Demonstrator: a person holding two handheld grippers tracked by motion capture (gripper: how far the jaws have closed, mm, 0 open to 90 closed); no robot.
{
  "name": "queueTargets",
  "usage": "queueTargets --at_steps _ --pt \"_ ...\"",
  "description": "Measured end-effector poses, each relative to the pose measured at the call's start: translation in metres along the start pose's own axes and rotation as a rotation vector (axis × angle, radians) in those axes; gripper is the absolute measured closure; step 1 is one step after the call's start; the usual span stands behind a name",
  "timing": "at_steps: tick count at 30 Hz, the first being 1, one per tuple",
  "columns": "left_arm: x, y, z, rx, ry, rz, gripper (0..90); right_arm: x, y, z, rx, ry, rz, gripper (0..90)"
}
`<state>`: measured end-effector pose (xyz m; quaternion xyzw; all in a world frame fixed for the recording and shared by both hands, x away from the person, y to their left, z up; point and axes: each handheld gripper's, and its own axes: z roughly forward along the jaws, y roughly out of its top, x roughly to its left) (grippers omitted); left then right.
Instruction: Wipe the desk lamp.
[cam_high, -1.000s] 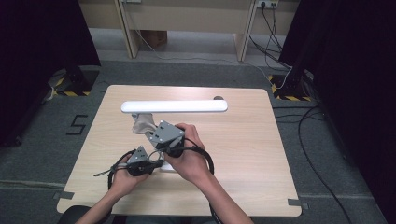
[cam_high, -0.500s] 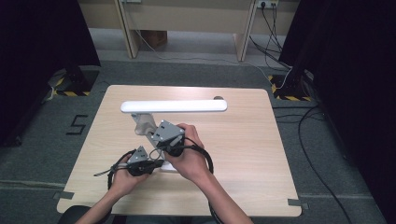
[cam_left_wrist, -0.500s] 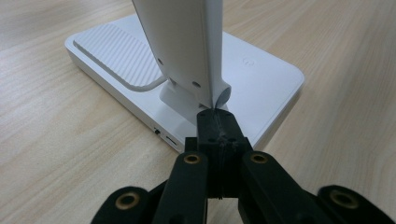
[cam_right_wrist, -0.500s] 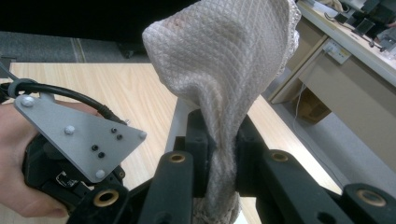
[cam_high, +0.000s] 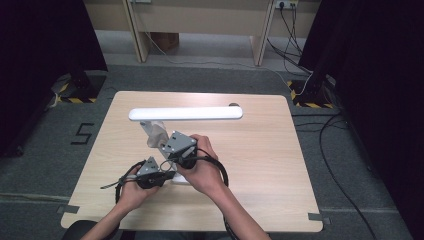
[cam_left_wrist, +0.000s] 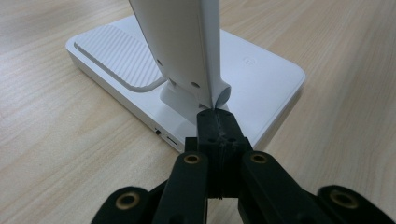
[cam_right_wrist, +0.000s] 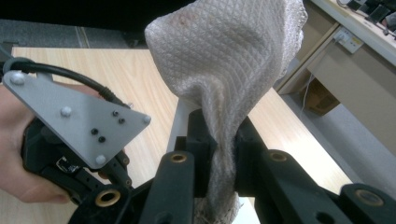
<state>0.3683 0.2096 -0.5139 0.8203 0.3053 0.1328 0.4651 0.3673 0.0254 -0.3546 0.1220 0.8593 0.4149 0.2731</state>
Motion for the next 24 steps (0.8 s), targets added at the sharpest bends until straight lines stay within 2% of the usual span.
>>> queueTargets --at_steps 3,12,14,17,18,24 --pt "0.0 0.0 0.0 -0.001 0.0 0.0 90.0 0.002 -0.003 0.002 0.01 0.004 0.015 81.1" --pt "0.0 0.0 0.0 0.004 0.004 0.005 90.0 0.004 -0.01 0.008 0.036 0.014 0.022 81.1" --pt "0.0 0.0 0.0 0.004 0.002 0.002 90.0 0.003 -0.012 0.009 0.037 0.018 0.009 81.1" --pt "-0.001 0.001 0.0 0.003 0.001 0.004 90.0 0.004 -0.015 0.009 0.046 0.017 0.031 81.1" --pt "-0.001 0.001 0.001 0.003 0.001 0.004 90.0 0.003 -0.015 0.01 0.046 0.017 0.02 81.1" --pt "-0.001 0.001 0.001 0.003 0.006 0.009 90.0 0.002 -0.02 0.012 0.06 0.022 0.027 81.1"
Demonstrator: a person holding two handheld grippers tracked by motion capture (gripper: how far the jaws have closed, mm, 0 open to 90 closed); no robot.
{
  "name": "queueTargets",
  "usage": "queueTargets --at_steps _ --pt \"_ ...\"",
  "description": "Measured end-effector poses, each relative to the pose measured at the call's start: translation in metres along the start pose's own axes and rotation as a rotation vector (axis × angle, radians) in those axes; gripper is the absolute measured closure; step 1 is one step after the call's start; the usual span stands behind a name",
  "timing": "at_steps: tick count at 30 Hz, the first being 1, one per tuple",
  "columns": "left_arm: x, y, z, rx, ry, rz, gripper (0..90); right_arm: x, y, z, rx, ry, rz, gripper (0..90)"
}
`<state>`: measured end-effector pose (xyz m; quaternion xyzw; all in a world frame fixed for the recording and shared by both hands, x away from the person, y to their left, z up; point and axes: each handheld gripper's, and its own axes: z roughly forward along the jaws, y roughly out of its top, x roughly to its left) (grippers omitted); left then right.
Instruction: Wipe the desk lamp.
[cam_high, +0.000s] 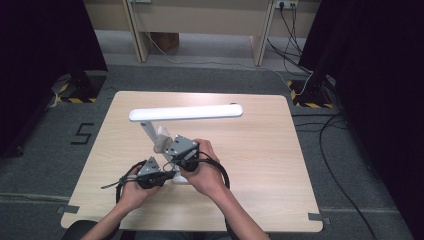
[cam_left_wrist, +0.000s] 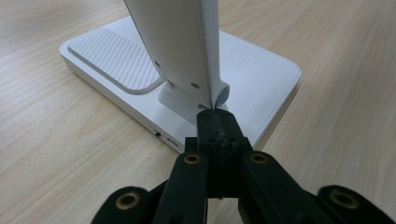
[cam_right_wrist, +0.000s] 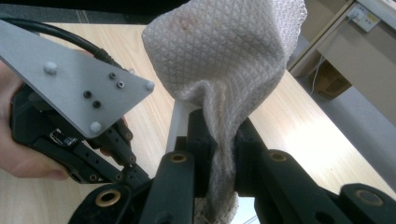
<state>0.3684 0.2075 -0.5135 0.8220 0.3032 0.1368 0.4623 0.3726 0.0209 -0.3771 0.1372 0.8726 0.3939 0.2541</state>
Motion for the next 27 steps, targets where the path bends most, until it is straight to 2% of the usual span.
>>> queueTargets --at_steps 3,16,17,18,20,21,22,23,24,27 --pt "0.0 0.0 0.0 0.006 0.001 0.007 90.0 -0.001 -0.003 0.002 0.003 0.004 -0.011 81.1" --pt "0.0 0.0 0.0 0.005 0.003 0.006 90.0 0.0 -0.017 0.012 0.043 0.018 0.009 81.1" --pt "0.0 0.0 0.0 0.006 0.002 0.007 90.0 0.001 -0.018 0.012 0.049 0.018 0.028 81.1" --pt "0.0 0.0 0.0 0.007 0.002 0.006 90.0 0.001 -0.019 0.013 0.051 0.021 0.014 81.1" --pt "0.0 0.0 0.0 0.008 0.0 0.008 90.0 0.002 -0.022 0.014 0.061 0.023 0.027 81.1" --pt "-0.001 0.0 0.0 0.004 -0.001 0.002 90.0 0.001 -0.023 0.015 0.06 0.027 0.011 81.1" --pt "-0.001 0.0 0.0 0.003 0.001 0.002 90.0 0.003 -0.025 0.016 0.07 0.024 0.035 81.1" --pt "-0.001 0.0 0.0 0.003 0.001 0.003 90.0 0.002 -0.026 0.017 0.068 0.026 0.019 81.1" --pt "-0.001 0.0 0.0 0.003 0.001 0.003 90.0 0.004 -0.027 0.017 0.076 0.03 0.039 81.1" --pt "-0.001 0.0 0.0 0.004 0.002 0.004 90.0 0.004 -0.031 0.019 0.083 0.029 0.03 81.1"
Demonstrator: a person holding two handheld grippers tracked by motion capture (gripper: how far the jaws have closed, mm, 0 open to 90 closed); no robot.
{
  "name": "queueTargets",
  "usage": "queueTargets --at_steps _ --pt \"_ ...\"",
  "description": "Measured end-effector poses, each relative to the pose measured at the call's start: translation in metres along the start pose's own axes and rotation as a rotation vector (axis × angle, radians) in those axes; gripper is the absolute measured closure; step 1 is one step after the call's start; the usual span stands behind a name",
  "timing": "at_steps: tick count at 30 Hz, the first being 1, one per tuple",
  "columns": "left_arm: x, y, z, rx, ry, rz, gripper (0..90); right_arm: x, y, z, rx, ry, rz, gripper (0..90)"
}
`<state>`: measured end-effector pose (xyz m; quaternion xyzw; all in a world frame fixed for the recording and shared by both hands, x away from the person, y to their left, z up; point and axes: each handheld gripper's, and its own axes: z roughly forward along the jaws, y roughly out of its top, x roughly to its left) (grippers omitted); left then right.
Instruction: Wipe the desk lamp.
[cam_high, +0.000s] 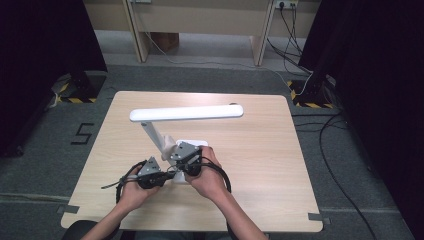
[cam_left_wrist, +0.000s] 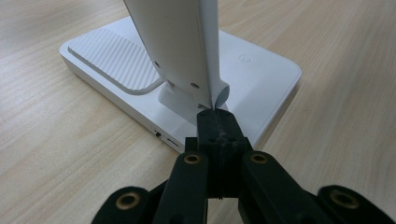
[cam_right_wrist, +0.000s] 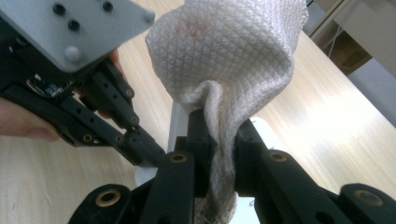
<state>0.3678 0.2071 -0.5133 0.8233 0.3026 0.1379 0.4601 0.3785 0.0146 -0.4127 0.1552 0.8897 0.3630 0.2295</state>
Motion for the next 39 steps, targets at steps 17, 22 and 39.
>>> queueTargets --at_steps 17,22,39 --pt "-0.001 0.0 0.0 0.002 0.005 0.01 90.0 0.005 -0.016 0.011 0.056 0.026 0.014 81.1" --pt "-0.001 0.0 0.0 0.003 0.005 0.011 90.0 0.007 -0.021 0.014 0.07 0.029 0.018 81.1" --pt "-0.001 0.0 0.0 0.003 0.01 0.015 90.0 0.011 -0.038 0.026 0.102 0.045 0.048 81.1"
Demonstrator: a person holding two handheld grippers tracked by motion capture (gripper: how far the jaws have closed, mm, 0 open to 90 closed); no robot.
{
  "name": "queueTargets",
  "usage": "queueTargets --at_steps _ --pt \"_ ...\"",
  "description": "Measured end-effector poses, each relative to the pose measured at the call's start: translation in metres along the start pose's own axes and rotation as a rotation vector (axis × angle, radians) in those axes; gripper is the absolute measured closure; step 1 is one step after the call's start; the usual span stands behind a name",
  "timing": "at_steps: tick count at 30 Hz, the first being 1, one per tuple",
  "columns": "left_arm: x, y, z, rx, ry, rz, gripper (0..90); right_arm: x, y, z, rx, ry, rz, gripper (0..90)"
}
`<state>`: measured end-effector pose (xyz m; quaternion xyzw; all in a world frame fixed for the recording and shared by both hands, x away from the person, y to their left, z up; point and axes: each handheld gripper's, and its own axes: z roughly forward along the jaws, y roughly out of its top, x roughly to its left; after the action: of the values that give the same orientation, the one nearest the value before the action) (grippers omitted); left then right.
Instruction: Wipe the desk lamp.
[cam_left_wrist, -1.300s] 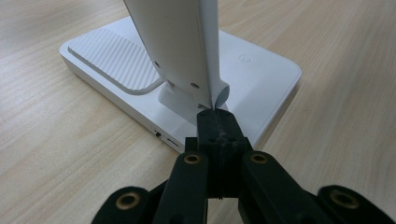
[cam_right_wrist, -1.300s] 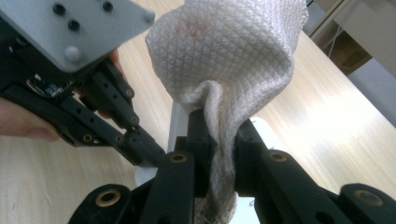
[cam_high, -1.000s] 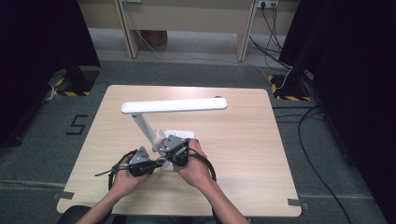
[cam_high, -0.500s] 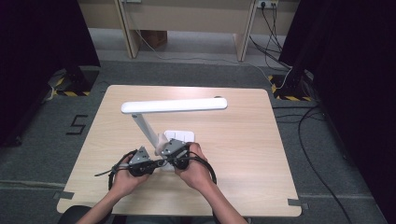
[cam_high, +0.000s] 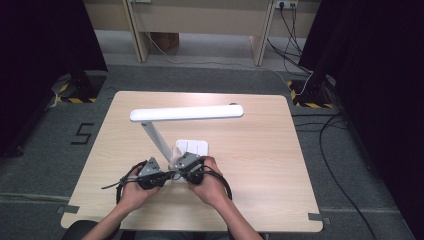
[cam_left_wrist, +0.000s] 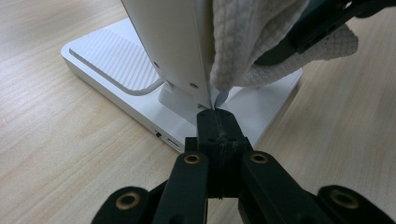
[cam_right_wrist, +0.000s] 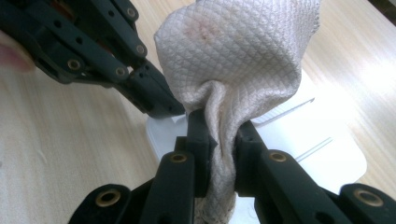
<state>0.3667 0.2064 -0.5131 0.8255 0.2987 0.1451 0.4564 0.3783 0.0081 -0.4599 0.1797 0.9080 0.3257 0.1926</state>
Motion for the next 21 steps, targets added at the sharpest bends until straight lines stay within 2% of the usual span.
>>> queueTargets --at_steps 13,15,21 --pt "-0.001 0.0 0.0 -0.002 0.003 0.001 90.0 0.003 -0.006 0.008 0.018 0.004 0.0 81.1" --pt "0.0 0.0 0.0 -0.002 0.002 0.002 90.0 0.005 -0.008 0.009 0.026 0.004 0.017 81.1" --pt "-0.001 0.0 0.0 -0.002 0.002 0.001 90.0 0.004 -0.01 0.011 0.024 0.007 0.01 81.1"
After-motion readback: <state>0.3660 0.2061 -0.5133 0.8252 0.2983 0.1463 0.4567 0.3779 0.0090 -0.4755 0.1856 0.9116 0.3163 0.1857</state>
